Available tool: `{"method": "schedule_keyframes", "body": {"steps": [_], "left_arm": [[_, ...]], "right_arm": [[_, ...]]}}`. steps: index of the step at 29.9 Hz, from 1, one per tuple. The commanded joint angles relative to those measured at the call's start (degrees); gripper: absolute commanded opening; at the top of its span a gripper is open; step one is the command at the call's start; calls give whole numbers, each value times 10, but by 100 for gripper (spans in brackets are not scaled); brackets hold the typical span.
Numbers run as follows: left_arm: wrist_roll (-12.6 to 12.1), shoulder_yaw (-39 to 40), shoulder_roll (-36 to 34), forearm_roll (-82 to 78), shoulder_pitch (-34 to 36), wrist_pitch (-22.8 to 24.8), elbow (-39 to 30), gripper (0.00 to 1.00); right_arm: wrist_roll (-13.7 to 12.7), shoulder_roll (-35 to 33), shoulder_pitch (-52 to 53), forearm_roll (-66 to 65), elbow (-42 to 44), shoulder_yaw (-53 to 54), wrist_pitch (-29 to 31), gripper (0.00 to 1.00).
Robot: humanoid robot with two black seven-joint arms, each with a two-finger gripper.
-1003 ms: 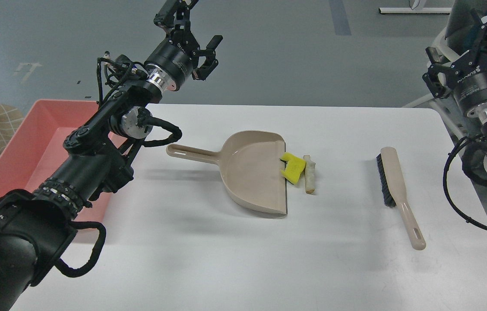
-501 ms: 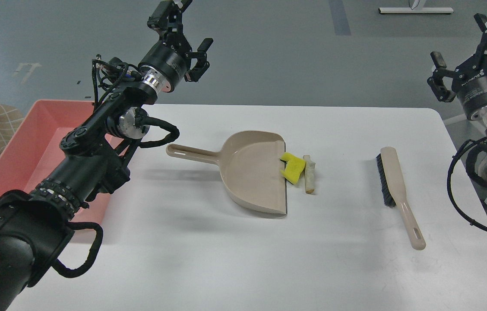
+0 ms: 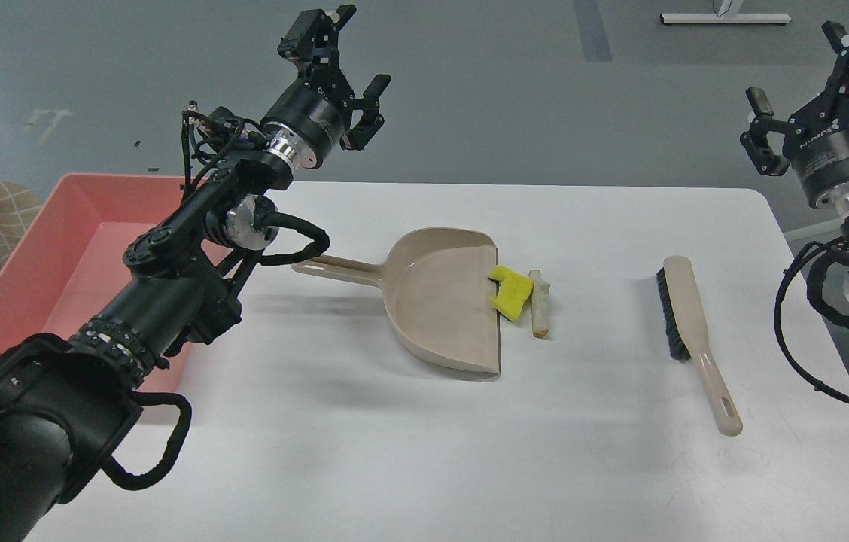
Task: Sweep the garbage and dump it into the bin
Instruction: 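Lower the left gripper from the raised pose toward the dustpan handle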
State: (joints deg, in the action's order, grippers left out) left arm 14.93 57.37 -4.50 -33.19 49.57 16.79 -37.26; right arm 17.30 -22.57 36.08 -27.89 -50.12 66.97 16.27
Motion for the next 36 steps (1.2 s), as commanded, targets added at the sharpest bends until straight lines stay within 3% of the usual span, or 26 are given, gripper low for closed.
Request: {"method": "schedule_keyframes", "body": {"steps": [1,31,36], "left_arm": [[-1,-11,0,1,0,-1,0,98],[-5,-20,0,4,1,-3,-9,98],[-6,-38,-8,-6,-3,-21,-62,98]], "right_arm": [[0,2,0,1,0,0,-1,100],[-2,10,-2,-2,-3,-2,-3,100],[-2,9,-1,-2,-3,-2,-3,100]]}}
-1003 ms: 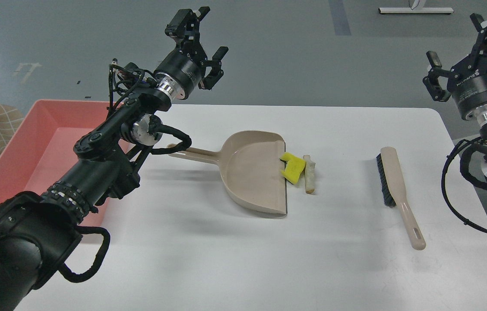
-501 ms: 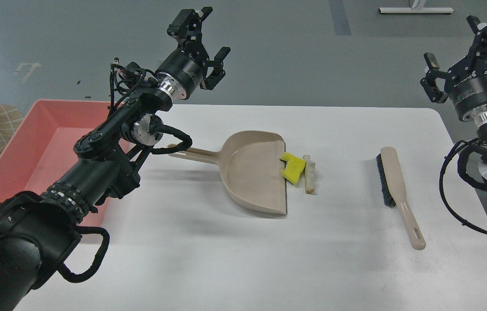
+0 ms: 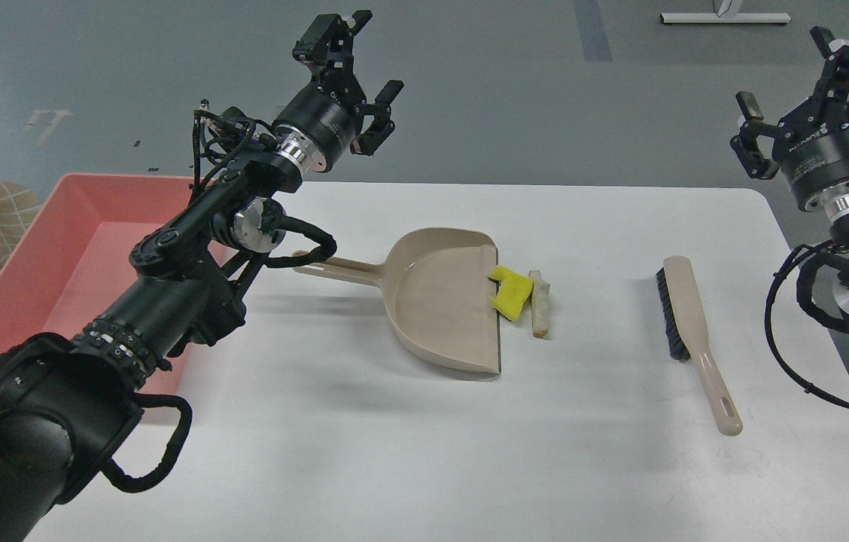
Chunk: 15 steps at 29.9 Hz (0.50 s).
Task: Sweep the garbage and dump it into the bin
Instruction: 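Lower the left gripper from the raised pose toward the dustpan handle, then grasp the beige dustpan handle with the left gripper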
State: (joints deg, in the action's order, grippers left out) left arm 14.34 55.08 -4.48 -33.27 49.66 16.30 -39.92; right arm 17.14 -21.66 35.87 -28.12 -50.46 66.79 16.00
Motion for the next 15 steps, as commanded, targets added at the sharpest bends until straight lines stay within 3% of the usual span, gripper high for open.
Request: {"method": "schedule_keyframes", "body": {"steps": [1,5,15], "left_arm": [[-3,-40,-20,-6,-8,-34,-59,98],[-4,-112,-81,-6,-9,-68,-117,98],[-9,-220,-283,-7,-57,-129,-390,98]], "right_arm": [[0,0,1,0,0,0,0,100],[-1,-2,1,0,0,0,-1,100],[-1,-5,0,0,-3,0,-8,100]]}}
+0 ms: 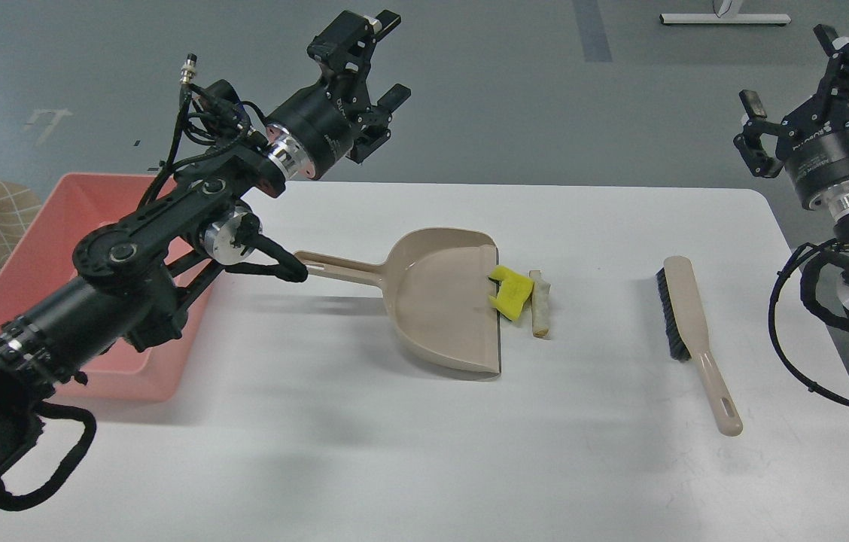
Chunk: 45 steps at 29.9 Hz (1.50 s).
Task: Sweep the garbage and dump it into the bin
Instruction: 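Grasp the beige dustpan handle with the left gripper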
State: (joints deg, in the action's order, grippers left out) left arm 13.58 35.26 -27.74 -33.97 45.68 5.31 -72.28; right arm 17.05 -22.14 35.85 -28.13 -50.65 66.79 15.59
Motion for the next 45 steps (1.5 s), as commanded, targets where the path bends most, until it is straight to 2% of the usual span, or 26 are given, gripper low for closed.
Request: {"method": "schedule_keyframes", "body": {"steps": [1,6,10,13,14,29,37,45], "left_arm": [[-2,-28,-59,0,-21,-23,-78,98],[-6,-79,-111,-30,-61,-29,-160,98],[-10,-84,-107,-92,-104,-54,-165,98],[-42,-85,-86,-137,-135,-95,-162,98],[-53,-85,-83,-148,-141,-104,-160,98],[-50,-83,-80,-167,-211,-115,-96,98],[-49,-76,-33,-167,-210,-115,-17,98],[-49,-70,-9,-174,-206,-122,13,98]], "right_arm": [[0,0,0,0,-2,0,-4,100],[0,4,0,0,-2,0,-5,100],[0,4,-1,0,-2,0,-5,100],[0,1,-2,0,-2,-1,-5,100],[0,0,-2,0,-2,-1,-5,100],[0,2,-3,-3,-2,-1,-6,100],[0,3,-3,-3,-2,-1,-6,100],[0,2,-3,-3,-2,0,-6,100]]}}
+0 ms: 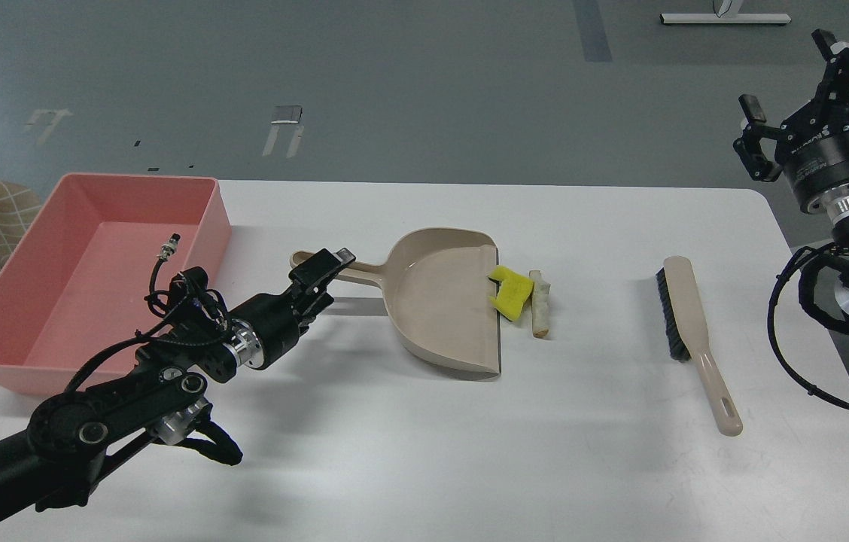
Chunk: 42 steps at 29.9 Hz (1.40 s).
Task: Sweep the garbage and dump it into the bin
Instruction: 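Grasp the beige dustpan handle with the left gripper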
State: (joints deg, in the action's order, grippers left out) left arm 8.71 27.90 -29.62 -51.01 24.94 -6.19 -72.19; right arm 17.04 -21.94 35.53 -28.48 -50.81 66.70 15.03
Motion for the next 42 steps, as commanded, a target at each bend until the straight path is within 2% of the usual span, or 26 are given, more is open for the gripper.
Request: {"method": "schedule_keyframes", "body": {"steps": [1,9,22,25,30,32,34,42], "left_arm": [[1,8,15,-3,1,-15,19,98],[12,9,21,-4,3,-36,41,98],[13,9,29,-4,6,-38,52,96],[13,9,33,-4,6,-38,53,93],[13,8,40,-4,7,-46,55,81],[13,9,40,-4,9,-47,55,69],[13,9,40,-4,11,-48,56,62],[13,9,61,-4,17,-54,74,62]], "right_arm": [[0,1,0,0,0,0,0,100],[0,1,0,0,1,0,0,100],[0,2,-3,-1,2,0,-4,100],[0,2,-3,-1,2,1,-5,100],[0,2,-2,-1,1,1,-9,100],[0,2,-2,-1,1,1,-11,100],[0,3,-3,-1,1,1,-11,100],[0,3,-3,0,1,0,-11,100]]}}
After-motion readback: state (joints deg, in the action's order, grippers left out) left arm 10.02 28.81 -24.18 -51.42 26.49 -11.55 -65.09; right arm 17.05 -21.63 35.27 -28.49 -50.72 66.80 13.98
